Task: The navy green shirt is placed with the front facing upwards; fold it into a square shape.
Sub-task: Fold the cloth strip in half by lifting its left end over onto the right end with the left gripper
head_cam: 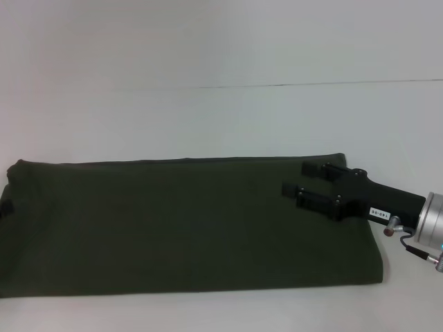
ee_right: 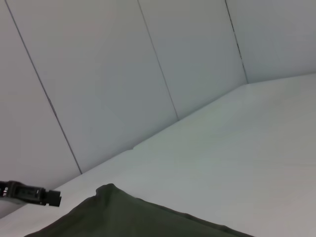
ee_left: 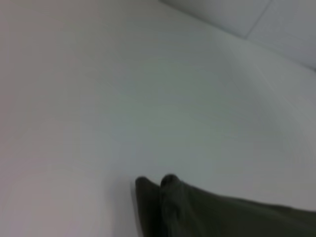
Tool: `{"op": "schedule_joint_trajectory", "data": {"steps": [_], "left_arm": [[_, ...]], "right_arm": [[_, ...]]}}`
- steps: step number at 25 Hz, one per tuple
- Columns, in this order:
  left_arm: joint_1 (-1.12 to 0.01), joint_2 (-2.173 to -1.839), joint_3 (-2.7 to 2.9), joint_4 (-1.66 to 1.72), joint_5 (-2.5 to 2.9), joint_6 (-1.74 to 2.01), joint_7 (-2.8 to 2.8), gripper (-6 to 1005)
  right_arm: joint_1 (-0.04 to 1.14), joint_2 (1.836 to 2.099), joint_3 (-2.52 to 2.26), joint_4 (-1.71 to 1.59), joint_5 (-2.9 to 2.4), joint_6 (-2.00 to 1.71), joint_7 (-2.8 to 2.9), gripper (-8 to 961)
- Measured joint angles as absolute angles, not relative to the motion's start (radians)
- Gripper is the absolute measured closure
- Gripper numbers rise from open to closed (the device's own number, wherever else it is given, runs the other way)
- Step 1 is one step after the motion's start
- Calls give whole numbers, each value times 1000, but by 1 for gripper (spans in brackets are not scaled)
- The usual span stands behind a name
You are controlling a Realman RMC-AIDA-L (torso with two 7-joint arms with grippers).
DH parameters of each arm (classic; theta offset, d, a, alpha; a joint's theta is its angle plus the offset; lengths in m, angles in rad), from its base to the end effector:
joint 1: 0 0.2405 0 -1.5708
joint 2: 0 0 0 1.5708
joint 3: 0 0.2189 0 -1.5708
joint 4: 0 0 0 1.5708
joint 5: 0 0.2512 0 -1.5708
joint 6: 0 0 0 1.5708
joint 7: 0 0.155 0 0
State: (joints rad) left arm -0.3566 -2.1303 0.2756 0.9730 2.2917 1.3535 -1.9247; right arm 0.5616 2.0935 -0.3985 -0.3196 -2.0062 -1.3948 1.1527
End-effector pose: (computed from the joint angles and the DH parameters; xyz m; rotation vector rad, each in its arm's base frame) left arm -0.3818 0.3110 0.1152 -1.8963 -1.3957 -0.5008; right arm 0.2834 0.3410 -0.0363 -2.4528 0.7990 0.8661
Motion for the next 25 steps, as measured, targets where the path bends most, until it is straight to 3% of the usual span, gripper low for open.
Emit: {"op": "schedule_joint_trajectory", "data": {"steps": [10,15,25], "left_arm": [[-370,-2127,280,992,2395,1380,-1919,260],[-369,-2125,276,992,2403,1375,-1905,104],[-355,-2131,269,966,2408,1334,-1861,113]], "right_arm": [[568,2096,-400,-298,-2006,-1370,1142,189],[571,2095,-400,-297,-2008,-1367,1141,190],[575,2095,-401,-294,-2008,-1367,1141,190]]}}
